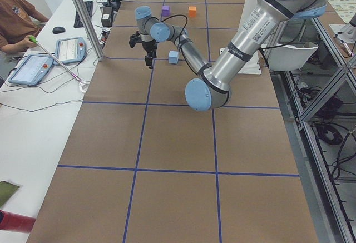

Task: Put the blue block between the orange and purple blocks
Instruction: 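Withdraw the left arm while the right arm reaches toward the light blue cube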

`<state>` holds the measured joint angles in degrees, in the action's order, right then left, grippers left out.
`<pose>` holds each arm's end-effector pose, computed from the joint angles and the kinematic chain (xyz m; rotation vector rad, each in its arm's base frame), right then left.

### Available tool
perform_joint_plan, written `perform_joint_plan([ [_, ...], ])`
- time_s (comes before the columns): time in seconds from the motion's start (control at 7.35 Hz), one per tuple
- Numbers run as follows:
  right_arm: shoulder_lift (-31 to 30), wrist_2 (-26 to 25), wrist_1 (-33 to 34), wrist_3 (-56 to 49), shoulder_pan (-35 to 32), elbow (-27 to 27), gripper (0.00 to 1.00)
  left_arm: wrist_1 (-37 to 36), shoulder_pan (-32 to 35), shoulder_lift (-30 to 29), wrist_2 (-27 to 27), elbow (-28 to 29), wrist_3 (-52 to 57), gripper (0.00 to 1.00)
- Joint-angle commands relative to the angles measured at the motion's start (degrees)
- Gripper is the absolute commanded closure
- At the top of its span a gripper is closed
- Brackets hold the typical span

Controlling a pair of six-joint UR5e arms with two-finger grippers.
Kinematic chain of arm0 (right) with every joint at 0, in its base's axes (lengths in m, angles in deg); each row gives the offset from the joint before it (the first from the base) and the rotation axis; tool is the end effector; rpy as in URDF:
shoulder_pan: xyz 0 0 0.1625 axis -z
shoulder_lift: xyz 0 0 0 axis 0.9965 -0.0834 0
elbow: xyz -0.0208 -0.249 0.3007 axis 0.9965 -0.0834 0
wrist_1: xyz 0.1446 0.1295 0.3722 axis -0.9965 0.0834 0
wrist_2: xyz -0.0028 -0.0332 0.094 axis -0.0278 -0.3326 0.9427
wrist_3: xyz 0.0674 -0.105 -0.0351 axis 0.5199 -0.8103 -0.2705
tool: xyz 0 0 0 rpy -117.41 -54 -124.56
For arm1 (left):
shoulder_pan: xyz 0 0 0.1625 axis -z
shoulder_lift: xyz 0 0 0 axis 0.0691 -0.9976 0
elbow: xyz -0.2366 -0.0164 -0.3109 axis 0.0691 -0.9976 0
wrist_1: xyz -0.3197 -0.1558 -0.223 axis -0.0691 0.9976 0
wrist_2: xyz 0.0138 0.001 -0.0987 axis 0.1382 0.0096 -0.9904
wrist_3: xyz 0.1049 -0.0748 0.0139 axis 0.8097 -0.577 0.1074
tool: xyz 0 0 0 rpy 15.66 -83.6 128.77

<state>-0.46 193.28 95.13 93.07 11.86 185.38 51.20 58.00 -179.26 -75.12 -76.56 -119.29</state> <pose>-0.1032 -0.4683 0.1293 -0.0004 -0.9052 -0.0219 0.3461 -0.5745 0.2547 0.0355 0.7847 0.1573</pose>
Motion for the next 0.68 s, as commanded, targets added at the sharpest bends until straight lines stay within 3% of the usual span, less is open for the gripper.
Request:
perform_joint_plan([
  [0.0, 4.51, -4.18, -12.16, 20.65, 14.84, -0.96, 0.00, 0.12, 9.38, 9.57, -1.40, -1.96, 15.26, 0.00],
  [0.27, 5.74, -19.79, -26.33, 33.87, 30.84, -7.96, 0.00, 0.30, 16.94, 15.12, -1.40, -1.88, 27.83, 0.00],
  [0.54, 9.51, -26.33, -35.04, 41.52, 39.39, -20.33, 0.00, 0.12, 19.87, 16.81, -1.31, -1.18, 31.93, 0.00],
])
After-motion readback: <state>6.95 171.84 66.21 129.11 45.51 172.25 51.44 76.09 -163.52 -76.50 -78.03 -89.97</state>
